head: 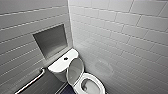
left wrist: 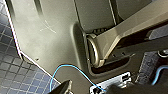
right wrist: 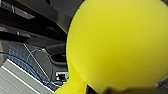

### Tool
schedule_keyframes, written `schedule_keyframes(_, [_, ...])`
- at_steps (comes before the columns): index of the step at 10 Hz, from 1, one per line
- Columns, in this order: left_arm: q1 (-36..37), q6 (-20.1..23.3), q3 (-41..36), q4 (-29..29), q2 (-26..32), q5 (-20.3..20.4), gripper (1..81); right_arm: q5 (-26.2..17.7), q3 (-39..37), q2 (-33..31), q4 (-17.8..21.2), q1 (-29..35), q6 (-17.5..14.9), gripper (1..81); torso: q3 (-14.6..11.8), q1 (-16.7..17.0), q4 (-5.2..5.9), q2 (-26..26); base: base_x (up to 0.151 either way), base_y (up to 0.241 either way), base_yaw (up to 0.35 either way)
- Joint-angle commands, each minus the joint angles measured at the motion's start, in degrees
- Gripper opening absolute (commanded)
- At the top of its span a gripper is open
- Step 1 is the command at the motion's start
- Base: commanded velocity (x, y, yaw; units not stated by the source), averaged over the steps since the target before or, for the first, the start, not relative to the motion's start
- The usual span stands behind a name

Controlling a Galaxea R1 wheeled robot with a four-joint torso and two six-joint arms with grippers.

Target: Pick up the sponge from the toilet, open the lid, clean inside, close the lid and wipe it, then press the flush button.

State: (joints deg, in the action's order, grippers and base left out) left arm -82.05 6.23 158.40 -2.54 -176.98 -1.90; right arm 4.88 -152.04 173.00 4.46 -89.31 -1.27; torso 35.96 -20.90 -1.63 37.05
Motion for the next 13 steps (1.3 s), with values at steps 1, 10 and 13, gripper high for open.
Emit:
schedule_keyframes(1, [0.53, 0.54, -0.11, 0.16, -0.3, -4.34, 81.1, -4.35, 0.09, 0.09, -0.24, -0.31, 0.04, 1.0, 0.0, 0.0, 0.0, 0.0, 0.0, 0.0, 0.0])
schedule_keyframes(10, [0.53, 0.54, -0.2, 0.34, 0.05, -4.25, 81.1, -4.26, 0.09, 0.09, -0.24, -0.48, -0.05, 1.0, -0.02, 0.22, 0.0, 0.05, 0.029, 0.0, 0.0])
schedule_keyframes(13, [0.53, 0.54, -0.2, 0.34, 0.05, -4.25, 81.1, -4.35, 0.35, 0.18, -0.24, -0.31, -0.05, 1.0, 0.0, 0.19, 0.0, 0.0, 0.1, 0.0, 0.0])
